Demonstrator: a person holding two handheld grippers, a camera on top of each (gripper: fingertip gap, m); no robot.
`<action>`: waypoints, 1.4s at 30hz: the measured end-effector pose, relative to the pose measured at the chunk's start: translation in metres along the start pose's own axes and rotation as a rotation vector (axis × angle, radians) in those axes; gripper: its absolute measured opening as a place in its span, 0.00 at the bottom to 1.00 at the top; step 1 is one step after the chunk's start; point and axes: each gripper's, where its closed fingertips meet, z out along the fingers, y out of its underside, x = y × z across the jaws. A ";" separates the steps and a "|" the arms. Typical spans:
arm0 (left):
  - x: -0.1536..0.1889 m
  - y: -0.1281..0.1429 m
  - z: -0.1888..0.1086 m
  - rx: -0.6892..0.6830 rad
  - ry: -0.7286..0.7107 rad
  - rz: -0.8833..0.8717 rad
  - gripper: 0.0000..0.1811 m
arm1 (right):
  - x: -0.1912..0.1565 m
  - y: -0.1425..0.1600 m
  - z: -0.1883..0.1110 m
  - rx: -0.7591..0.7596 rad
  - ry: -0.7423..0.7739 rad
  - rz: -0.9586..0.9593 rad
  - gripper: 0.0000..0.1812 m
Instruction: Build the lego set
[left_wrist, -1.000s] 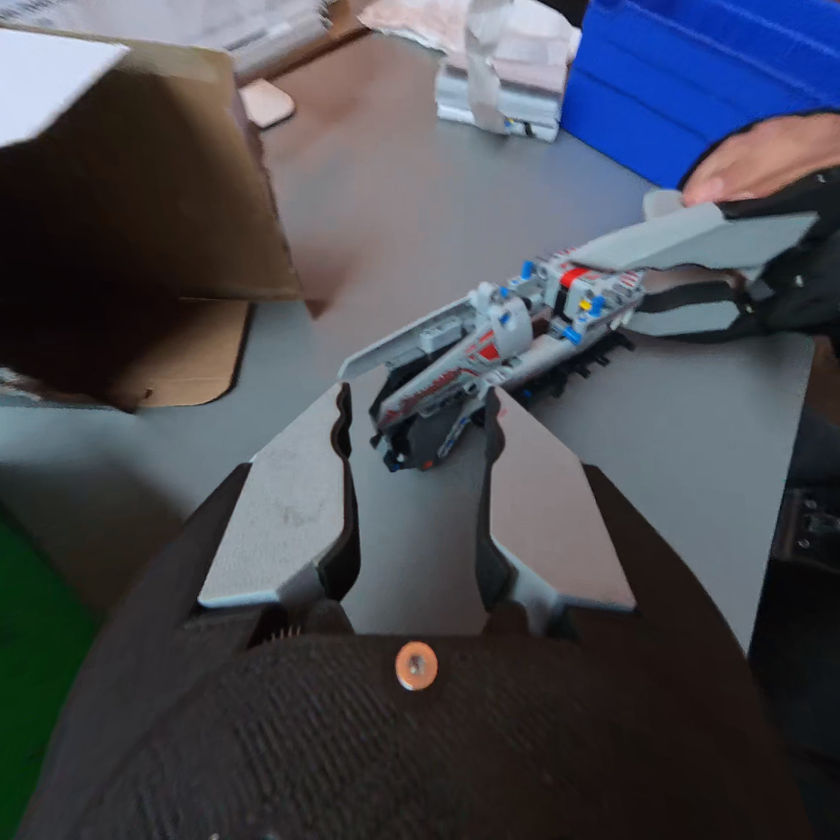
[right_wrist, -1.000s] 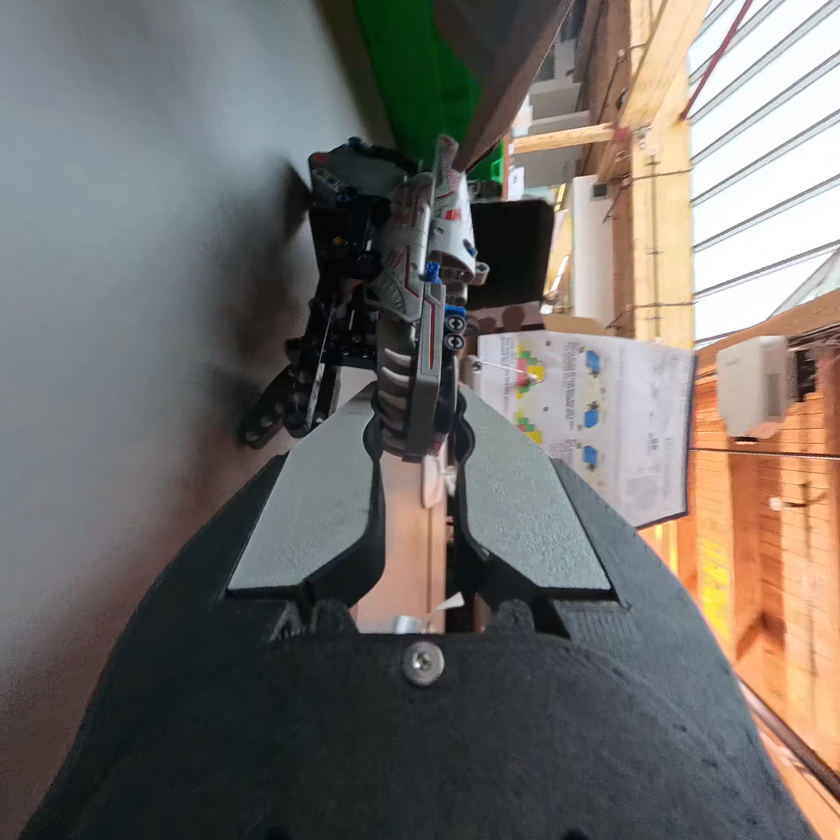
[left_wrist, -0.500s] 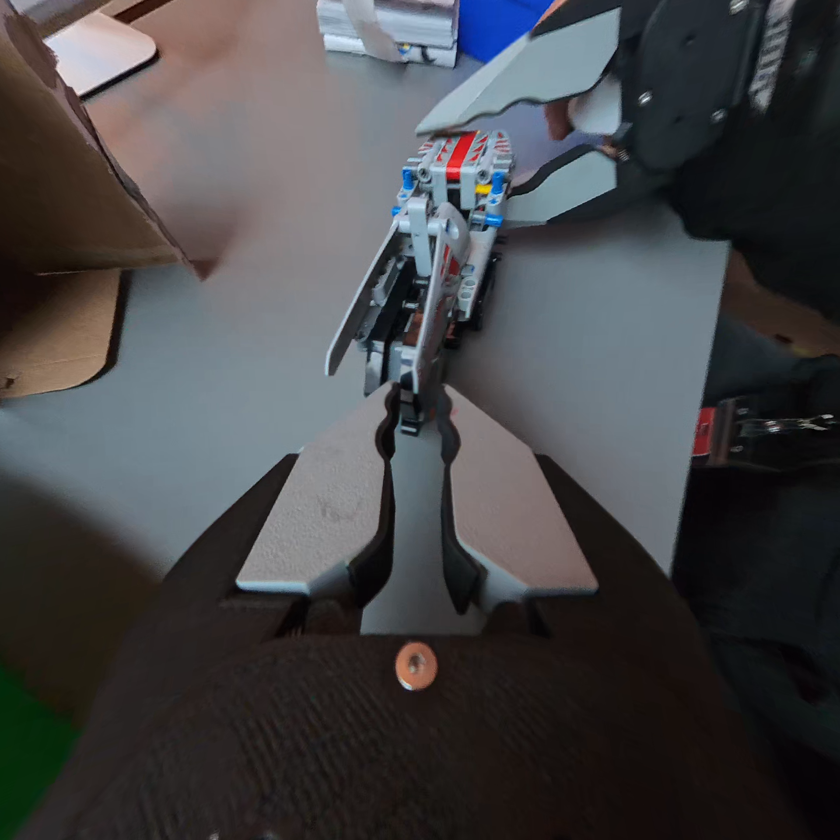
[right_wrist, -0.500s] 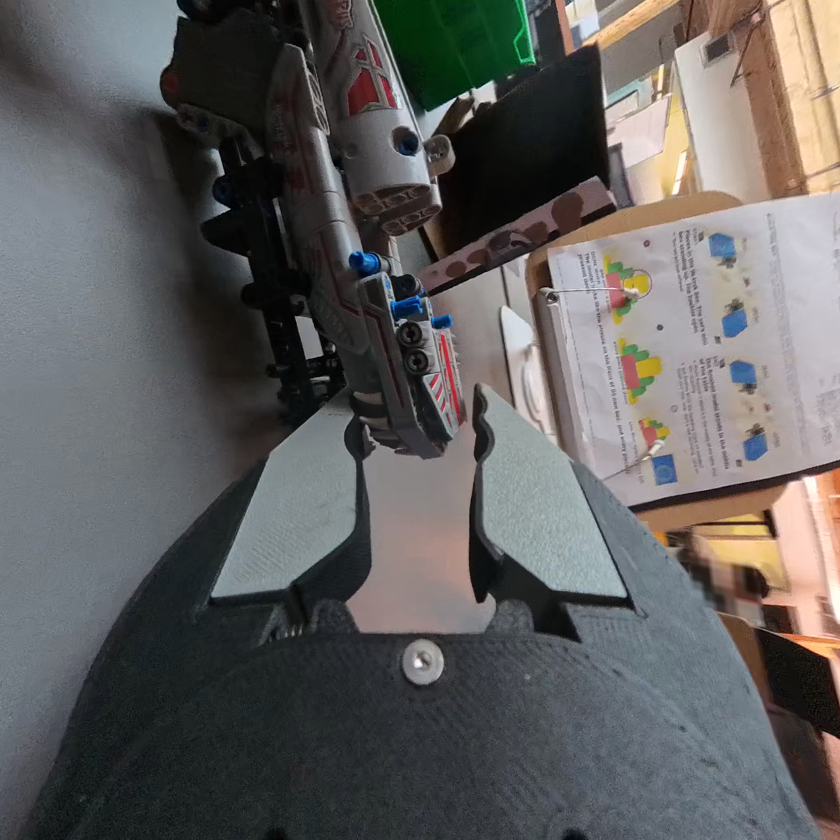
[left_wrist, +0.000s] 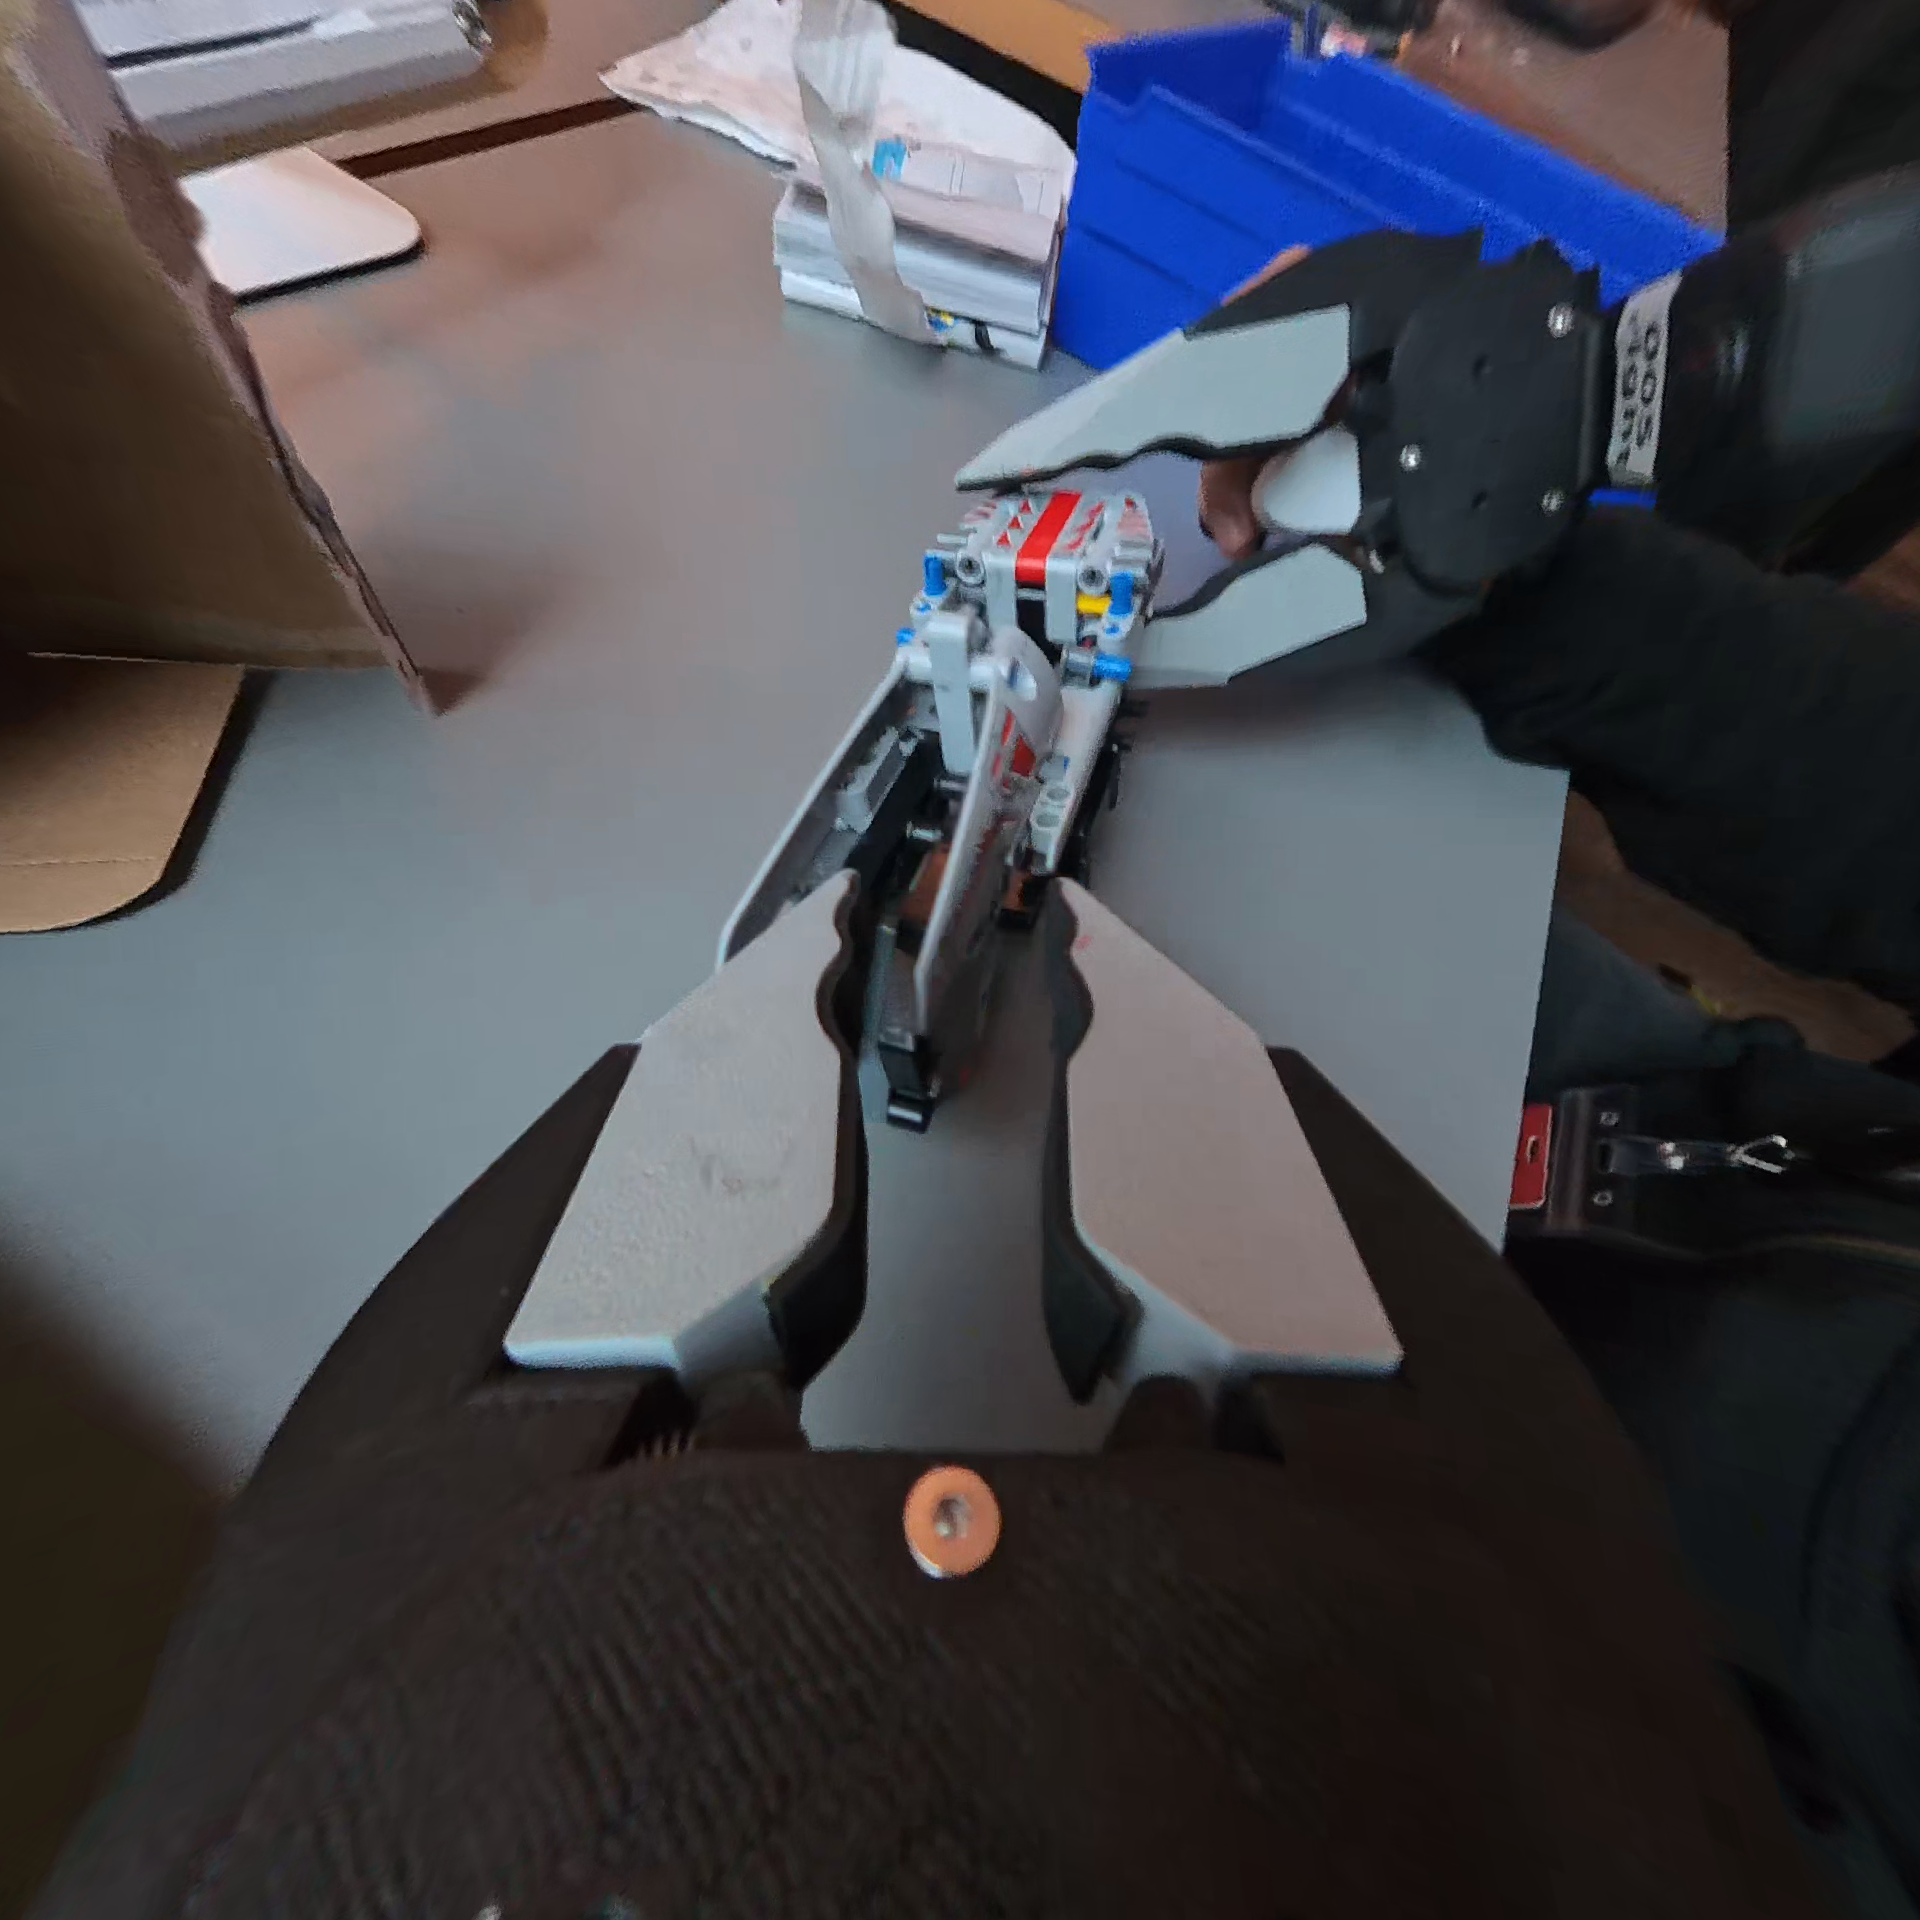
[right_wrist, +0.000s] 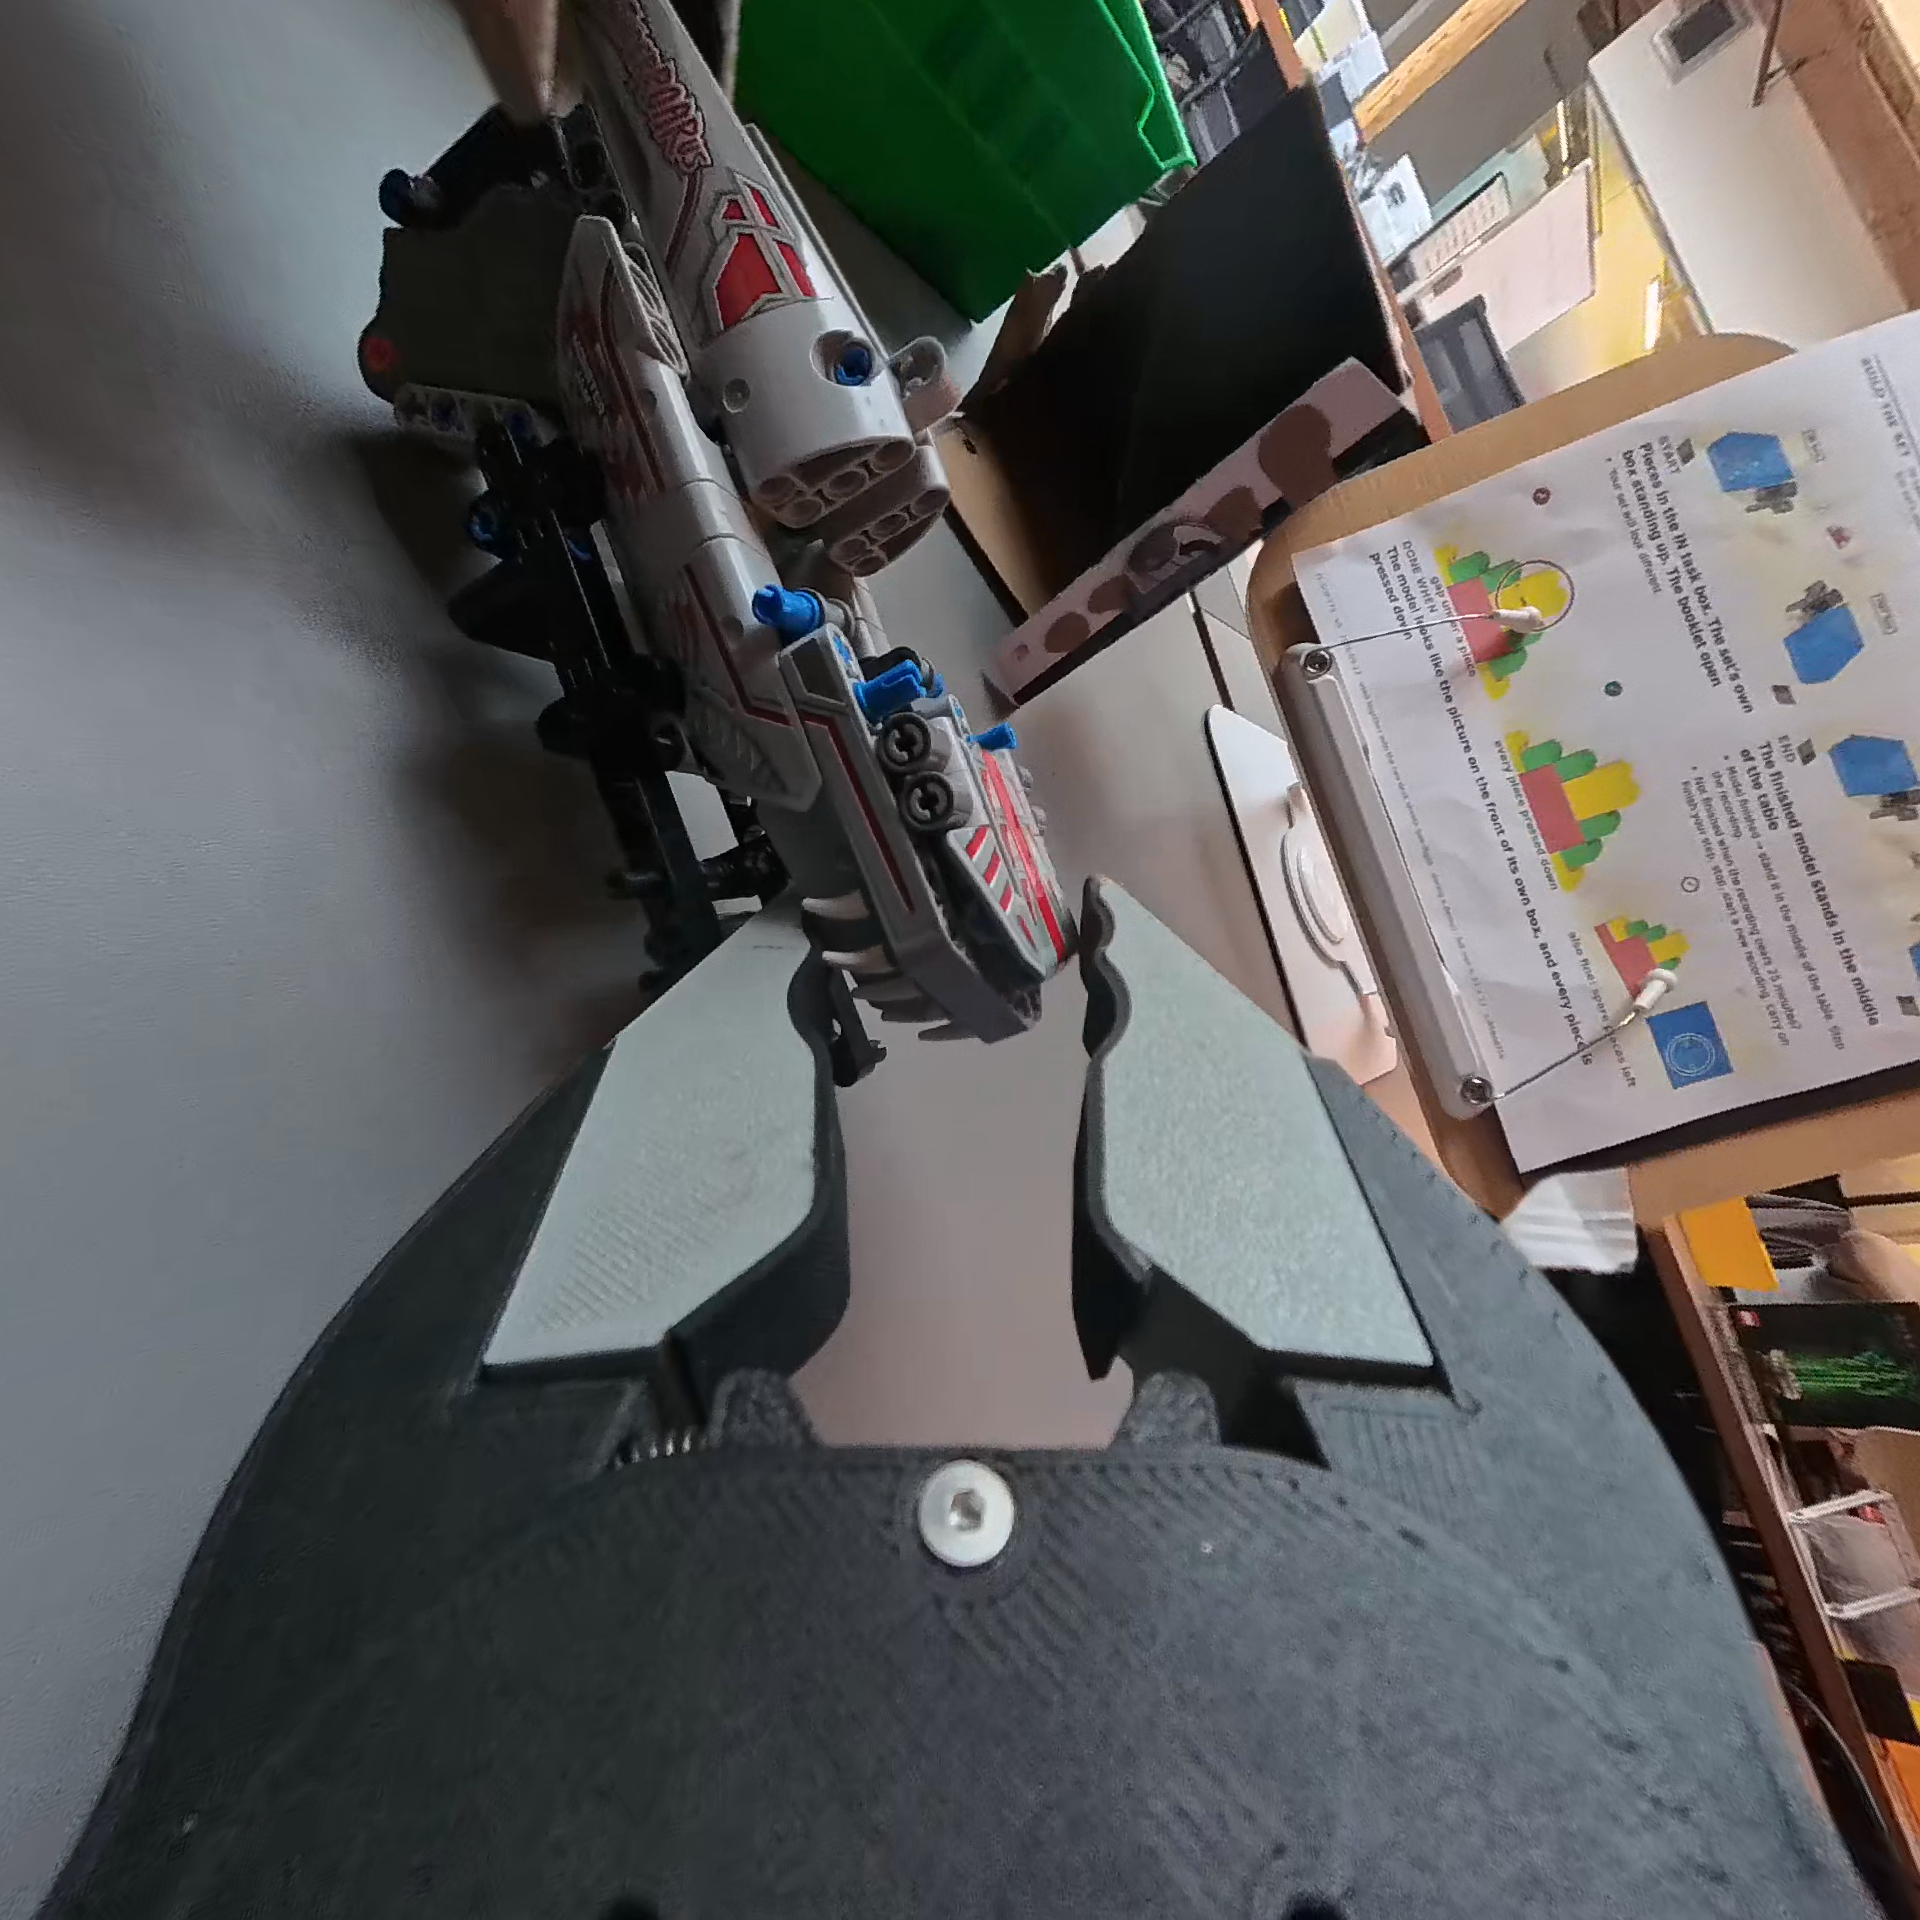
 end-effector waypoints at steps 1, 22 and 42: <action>-0.002 -0.002 -0.001 0.015 -0.003 -0.011 0.16 | 0.000 0.000 0.000 -0.001 -0.002 -0.004 0.24; -0.013 -0.021 -0.018 0.113 -0.113 -0.014 0.00 | 0.006 0.014 -0.003 -0.023 -0.045 0.174 0.27; -0.011 0.004 -0.001 -0.182 -0.139 0.178 0.03 | -0.003 0.008 -0.016 -0.053 0.015 0.099 0.32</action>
